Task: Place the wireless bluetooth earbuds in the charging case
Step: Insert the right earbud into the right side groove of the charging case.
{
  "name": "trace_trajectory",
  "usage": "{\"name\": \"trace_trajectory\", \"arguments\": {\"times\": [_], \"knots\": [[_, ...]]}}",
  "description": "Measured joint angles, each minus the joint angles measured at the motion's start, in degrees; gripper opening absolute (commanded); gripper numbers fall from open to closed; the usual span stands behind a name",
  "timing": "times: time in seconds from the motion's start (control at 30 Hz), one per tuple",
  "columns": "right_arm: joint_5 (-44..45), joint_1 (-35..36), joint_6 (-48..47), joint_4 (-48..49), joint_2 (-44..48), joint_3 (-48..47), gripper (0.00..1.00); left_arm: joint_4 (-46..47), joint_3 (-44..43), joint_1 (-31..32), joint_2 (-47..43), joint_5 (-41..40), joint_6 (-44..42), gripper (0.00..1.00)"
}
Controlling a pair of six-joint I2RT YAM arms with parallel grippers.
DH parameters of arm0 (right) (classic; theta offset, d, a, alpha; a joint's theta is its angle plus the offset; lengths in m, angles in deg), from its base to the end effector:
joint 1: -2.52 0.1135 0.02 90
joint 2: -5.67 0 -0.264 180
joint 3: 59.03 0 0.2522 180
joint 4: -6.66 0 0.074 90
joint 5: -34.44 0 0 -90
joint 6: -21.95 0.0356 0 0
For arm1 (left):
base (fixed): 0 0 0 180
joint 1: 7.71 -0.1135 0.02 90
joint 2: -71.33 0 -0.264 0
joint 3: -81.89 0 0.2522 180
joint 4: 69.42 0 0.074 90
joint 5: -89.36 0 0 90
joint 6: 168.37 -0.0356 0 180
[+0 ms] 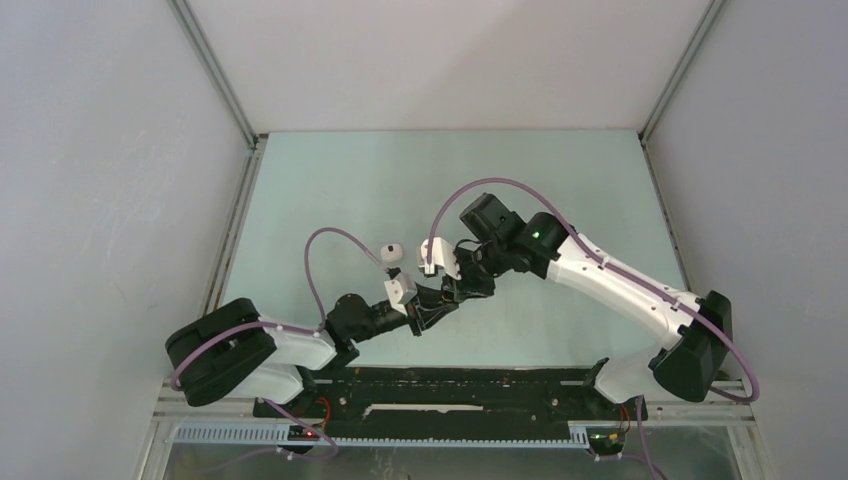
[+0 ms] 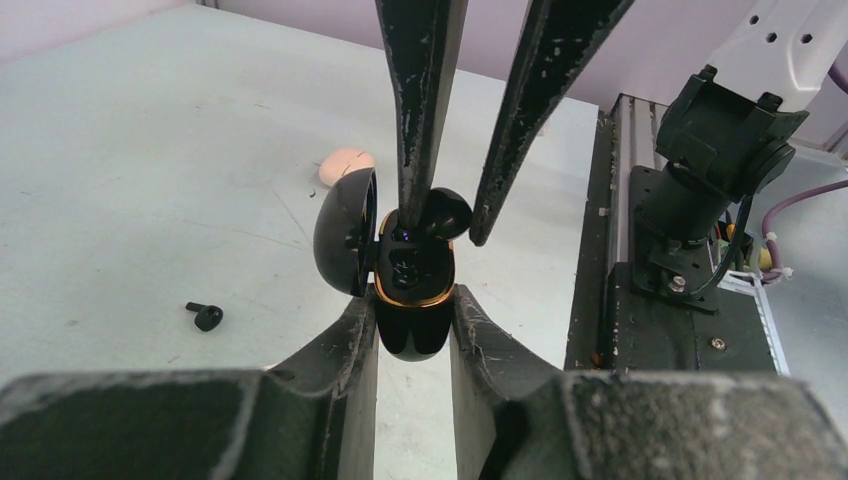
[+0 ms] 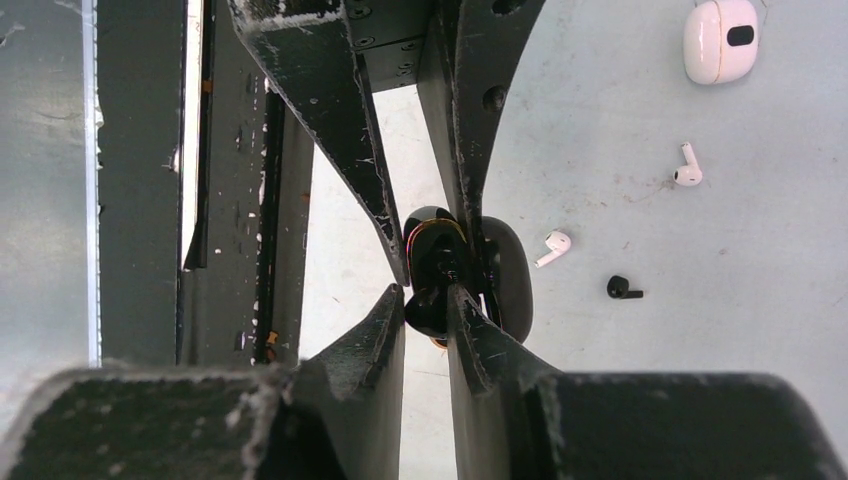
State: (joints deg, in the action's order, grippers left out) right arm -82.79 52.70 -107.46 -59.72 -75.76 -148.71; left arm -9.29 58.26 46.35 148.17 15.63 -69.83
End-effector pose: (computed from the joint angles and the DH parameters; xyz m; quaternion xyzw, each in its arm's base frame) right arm 0.1707 0.2301 0.3210 -0.7043 0.6177 0.2504 0.2444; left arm 0.1201 -0.1826 0.1816 0.3516 0.5644 -0.4651 0.5844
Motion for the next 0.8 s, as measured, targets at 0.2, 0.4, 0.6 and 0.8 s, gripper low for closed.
{"name": "trace_trajectory", "arguments": {"times": [0.2,0.4,0.6,0.8], "knots": [[-3.96,-2.69,0.66,0.07,0.02,0.00,0.18,0.81,0.02,0.00,0.00,0.00,-0.02,0.00],[-10.62,-7.98,1.90,0.39,0.04,0.02,0.18,4.17,0.63,0.00,0.04,0.92,0.00,0.00],[-18.80,-11.10,3.02,0.55,0.04,0.02,0.18,6.80,0.76,0.00,0.33,1.14,0.02,0.00],[-24.46,-12.13,3.13,0.81,0.13,0.02,0.17,7.48,0.76,0.02,0.81,1.97,0.02,0.00]]}}
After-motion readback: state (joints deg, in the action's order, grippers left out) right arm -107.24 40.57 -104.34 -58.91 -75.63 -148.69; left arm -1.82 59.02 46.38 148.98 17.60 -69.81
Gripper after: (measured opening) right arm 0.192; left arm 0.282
